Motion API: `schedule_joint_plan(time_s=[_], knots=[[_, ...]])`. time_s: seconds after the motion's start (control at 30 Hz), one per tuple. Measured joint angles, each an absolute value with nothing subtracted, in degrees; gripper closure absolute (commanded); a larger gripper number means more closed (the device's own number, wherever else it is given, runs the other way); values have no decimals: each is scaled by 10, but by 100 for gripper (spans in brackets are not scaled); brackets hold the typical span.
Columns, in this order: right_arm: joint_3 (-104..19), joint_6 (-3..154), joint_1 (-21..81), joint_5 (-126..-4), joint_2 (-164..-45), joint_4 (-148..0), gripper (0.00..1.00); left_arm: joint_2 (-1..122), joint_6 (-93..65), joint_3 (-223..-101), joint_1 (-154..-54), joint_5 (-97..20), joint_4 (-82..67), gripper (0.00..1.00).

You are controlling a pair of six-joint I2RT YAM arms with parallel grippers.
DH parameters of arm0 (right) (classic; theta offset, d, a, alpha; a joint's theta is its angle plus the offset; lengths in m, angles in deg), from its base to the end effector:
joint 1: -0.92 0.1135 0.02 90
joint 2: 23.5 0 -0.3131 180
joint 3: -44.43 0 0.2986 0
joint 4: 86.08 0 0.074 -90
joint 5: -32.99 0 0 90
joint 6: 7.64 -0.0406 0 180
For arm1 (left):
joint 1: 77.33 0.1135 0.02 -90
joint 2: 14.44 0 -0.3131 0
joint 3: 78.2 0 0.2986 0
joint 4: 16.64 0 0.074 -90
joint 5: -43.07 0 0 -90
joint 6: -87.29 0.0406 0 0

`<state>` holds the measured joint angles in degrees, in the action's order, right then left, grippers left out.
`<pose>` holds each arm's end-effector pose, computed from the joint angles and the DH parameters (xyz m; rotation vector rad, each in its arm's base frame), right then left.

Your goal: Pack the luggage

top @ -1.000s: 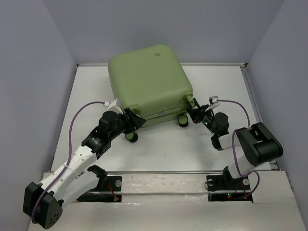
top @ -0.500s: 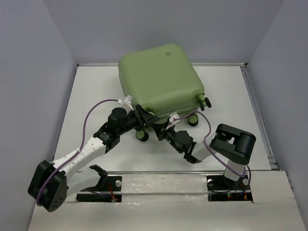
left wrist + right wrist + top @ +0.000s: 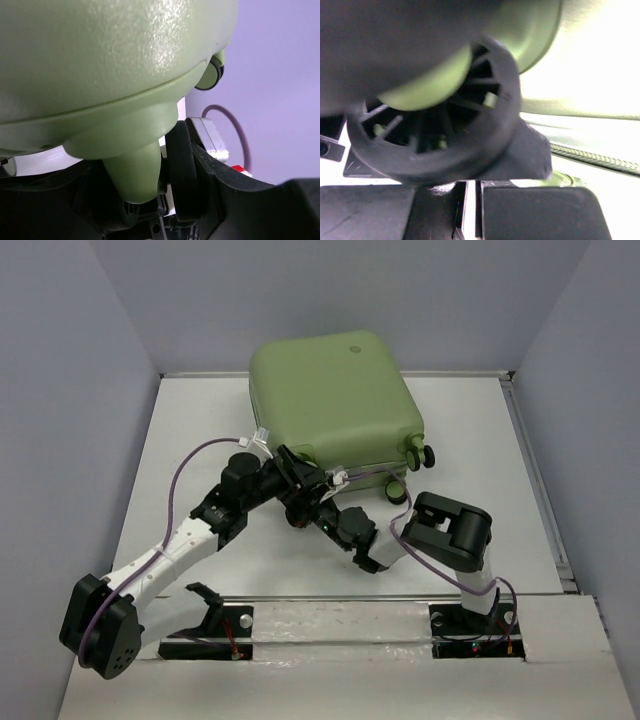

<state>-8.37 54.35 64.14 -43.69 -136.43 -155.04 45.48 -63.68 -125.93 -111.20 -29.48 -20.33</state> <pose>0.1899 0.3554 0.1603 -0.2604 1.5010 1.1360 0.2144 -0.1586 0.3047 -0.2049 1.9439 -1.4307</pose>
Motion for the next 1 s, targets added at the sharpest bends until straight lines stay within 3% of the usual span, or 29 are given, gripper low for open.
schedule_joint_plan(time_s=[0.13,0.17,0.2,0.23,0.3,0.33,0.4,0.43,0.53,0.6,0.77,1.0], knots=[[-107,508,640,-407,-1380,-1561,92,458,-645,-1264,-1110,-323,-217,94],[-106,504,640,-403,-1379,-1561,84,458,-648,-1264,-1111,-324,-224,94],[-104,499,640,-398,-1373,-1559,55,458,-652,-1264,-1113,-325,-230,92],[-95,499,640,-397,-1362,-1555,43,458,-654,-1263,-1114,-325,-232,88],[-71,498,646,-404,-1337,-1547,28,457,-657,-1261,-1124,-320,-244,72],[-35,498,656,-412,-1308,-1539,18,457,-657,-1260,-1130,-319,-246,53],[59,509,679,-425,-1226,-1520,11,456,-656,-1253,-1142,-318,-246,29],[72,508,693,-426,-1215,-1519,11,451,-656,-1243,-1144,-317,-248,29],[121,516,707,-420,-1102,-1422,6,430,-637,-1203,-1142,-306,-261,7],[118,526,703,-408,-1000,-1336,3,416,-626,-1196,-1136,-293,-283,1],[103,554,694,-376,-883,-1209,3,399,-607,-1181,-1111,-253,-307,1],[-22,603,656,-377,-957,-1106,1,356,-568,-1164,-1052,-223,-308,1]])
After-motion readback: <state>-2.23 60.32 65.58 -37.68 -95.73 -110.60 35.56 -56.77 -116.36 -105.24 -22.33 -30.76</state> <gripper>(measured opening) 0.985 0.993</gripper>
